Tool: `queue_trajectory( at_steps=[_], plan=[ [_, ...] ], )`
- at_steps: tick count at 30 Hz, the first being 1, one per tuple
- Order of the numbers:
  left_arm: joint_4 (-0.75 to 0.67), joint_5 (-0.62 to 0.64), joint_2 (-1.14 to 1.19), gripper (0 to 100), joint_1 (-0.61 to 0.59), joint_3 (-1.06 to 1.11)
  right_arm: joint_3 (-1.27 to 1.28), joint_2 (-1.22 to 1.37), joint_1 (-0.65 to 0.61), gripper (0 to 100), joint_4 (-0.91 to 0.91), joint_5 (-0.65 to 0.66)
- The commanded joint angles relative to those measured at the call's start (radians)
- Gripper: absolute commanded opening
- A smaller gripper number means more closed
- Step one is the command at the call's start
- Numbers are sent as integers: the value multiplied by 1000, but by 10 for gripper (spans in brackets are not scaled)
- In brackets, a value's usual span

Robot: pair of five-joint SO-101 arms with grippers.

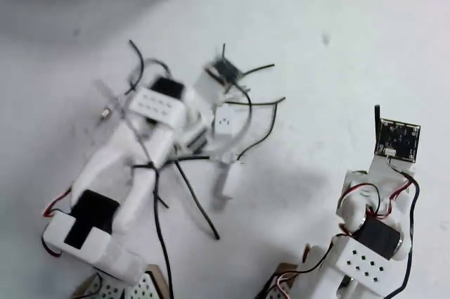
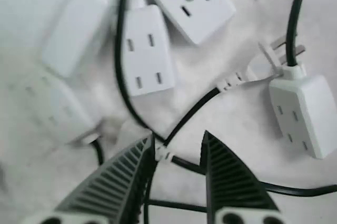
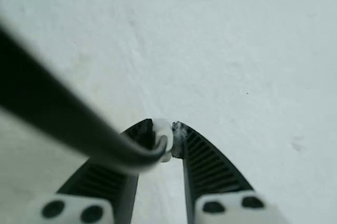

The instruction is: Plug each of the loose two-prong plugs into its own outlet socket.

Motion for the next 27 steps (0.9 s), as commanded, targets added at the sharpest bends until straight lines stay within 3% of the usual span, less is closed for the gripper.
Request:
queue_trajectory(
  at_steps=[1, 5, 14, 20, 27],
  plan=[
    [-158, 21, -56, 160, 151, 169, -8, 4, 2, 17, -15, 9],
    [-235, 114, -53, 162, 249, 210, -8, 4, 2, 17, -15, 9],
    [-304, 121, -53, 160, 380, 281, -8, 4, 5, 17, -15, 9],
    [-258, 114, -88, 158, 343, 261, -8, 4, 7, 17, -15, 9],
    [-184, 114, -291, 158, 308, 293, -8, 4, 2, 17, -15, 11]
  ],
)
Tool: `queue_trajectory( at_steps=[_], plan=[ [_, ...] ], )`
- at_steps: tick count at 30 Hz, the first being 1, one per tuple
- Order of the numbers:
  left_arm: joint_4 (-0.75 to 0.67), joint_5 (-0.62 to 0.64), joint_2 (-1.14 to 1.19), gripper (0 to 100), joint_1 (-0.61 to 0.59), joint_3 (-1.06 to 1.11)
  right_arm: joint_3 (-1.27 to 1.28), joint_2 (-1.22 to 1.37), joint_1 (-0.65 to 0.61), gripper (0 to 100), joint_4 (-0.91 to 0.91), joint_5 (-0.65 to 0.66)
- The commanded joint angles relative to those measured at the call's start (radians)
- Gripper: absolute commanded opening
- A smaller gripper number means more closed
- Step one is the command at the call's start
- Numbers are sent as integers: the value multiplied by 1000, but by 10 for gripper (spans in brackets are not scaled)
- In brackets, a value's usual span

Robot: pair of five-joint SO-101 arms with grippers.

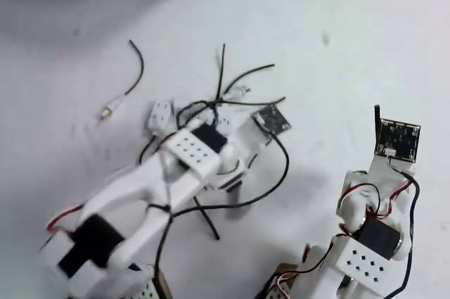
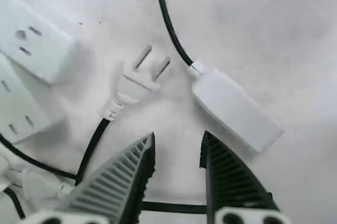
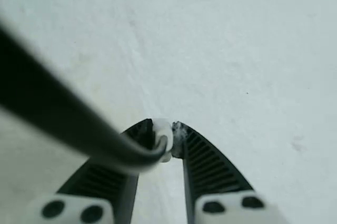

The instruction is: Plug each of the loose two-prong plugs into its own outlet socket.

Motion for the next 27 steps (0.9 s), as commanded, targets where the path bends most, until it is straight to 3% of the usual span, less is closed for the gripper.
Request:
queue_trajectory(
  at_steps=[1, 5, 13, 18, 27],
  plan=[
    [21, 0, -183, 158, -8, 31, -8, 4, 2, 17, -15, 11],
    [-31, -2, -302, 158, 24, 164, -8, 4, 2, 17, -15, 11],
    [-439, 8, -401, 172, 24, 460, -6, 4, 1, 17, -15, 11],
    [-468, 55, -401, 248, 24, 471, 20, 4, -12, 17, -15, 11],
    [-476, 71, -398, 255, 101, 476, 25, 4, -33, 17, -15, 8]
  ],
)
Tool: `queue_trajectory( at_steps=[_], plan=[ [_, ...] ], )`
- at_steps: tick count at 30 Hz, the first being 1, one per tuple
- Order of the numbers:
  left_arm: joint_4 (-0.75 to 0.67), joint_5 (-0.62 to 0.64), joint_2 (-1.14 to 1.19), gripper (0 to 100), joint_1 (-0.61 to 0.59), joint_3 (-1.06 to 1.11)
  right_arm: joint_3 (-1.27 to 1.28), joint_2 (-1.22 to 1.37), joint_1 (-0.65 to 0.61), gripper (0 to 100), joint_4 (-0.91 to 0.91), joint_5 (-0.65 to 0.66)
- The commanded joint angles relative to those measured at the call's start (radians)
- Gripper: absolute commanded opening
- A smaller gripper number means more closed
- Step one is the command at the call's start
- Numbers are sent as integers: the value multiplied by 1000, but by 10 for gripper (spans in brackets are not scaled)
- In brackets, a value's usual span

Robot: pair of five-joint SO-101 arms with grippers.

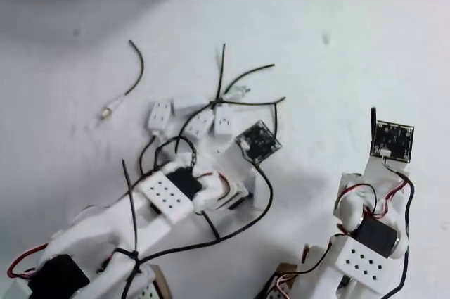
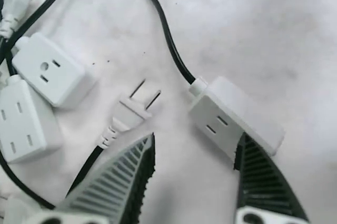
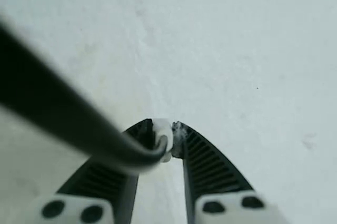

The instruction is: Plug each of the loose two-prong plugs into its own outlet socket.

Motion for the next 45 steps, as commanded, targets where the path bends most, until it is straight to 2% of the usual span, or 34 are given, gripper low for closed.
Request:
queue_trajectory(
  at_steps=[1, 7, 12, 16, 25, 33, 39, 45],
  plan=[
    [-14, 8, -30, 255, 45, -3, -9, 4, -13, 17, -15, 8],
    [-18, 8, -22, 256, 64, -3, -9, 4, -12, 17, -15, 9],
    [-31, -3, 105, 253, 104, -60, -9, 4, -12, 17, -15, 8],
    [37, -20, 185, 252, 87, -150, -9, 4, -8, 17, -15, 9],
    [121, -3, 64, 255, 97, -138, -9, 4, -5, 17, -15, 9],
    [95, 301, -4, 288, 97, -129, -9, 4, -10, 17, -15, 9],
    [60, 325, -1, 302, 116, -103, -9, 4, -10, 17, -15, 8],
    [-57, 414, 59, 302, 162, -44, -9, 4, -12, 17, -15, 3]
  ],
)
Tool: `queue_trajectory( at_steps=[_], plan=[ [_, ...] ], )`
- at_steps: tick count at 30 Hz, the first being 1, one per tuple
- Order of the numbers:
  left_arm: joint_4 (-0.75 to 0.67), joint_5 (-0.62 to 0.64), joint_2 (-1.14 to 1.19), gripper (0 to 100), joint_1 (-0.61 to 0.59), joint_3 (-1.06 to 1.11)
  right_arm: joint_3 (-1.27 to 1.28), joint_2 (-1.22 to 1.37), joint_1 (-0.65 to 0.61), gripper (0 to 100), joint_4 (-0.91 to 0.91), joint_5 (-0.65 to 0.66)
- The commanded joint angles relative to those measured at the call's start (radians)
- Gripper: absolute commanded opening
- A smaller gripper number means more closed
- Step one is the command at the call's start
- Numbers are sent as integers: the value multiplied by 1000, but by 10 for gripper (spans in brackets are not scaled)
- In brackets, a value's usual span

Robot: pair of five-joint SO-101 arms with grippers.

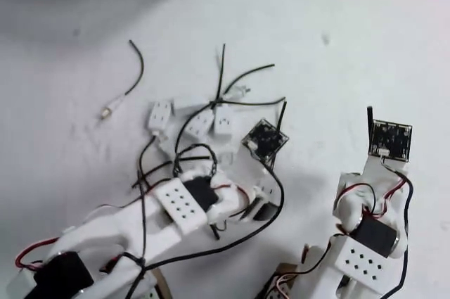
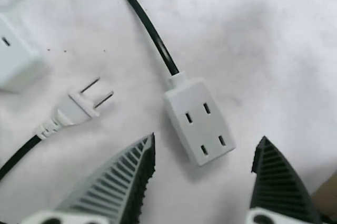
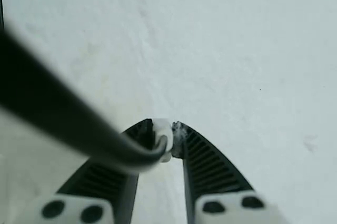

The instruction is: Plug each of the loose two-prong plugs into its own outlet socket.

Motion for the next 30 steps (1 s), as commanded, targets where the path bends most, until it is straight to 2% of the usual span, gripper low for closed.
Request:
queue_trajectory(
  at_steps=[1, 4, 9, 13, 17, 20, 27, 30],
  plan=[
    [-81, 37, 59, 302, 21, 0, -9, 4, -1, 17, -15, 3],
    [-43, 43, 177, 302, 2, -91, -9, 4, -1, 17, -15, 3],
    [118, 44, 357, 295, -4, -275, -9, 4, -1, 17, -15, 8],
    [175, 26, 414, 201, -4, -341, -12, 2, 4, 17, -15, 9],
    [206, -152, 412, 72, 2, -350, -14, 2, 5, 17, -15, 9],
    [252, -278, 414, 24, -25, -370, -14, 2, 5, 17, -15, 9],
    [288, -543, 420, 95, -208, -408, -14, 2, 5, 17, -15, 9],
    [258, -585, 423, 135, -303, -427, -14, 2, 5, 17, -15, 9]
  ],
)
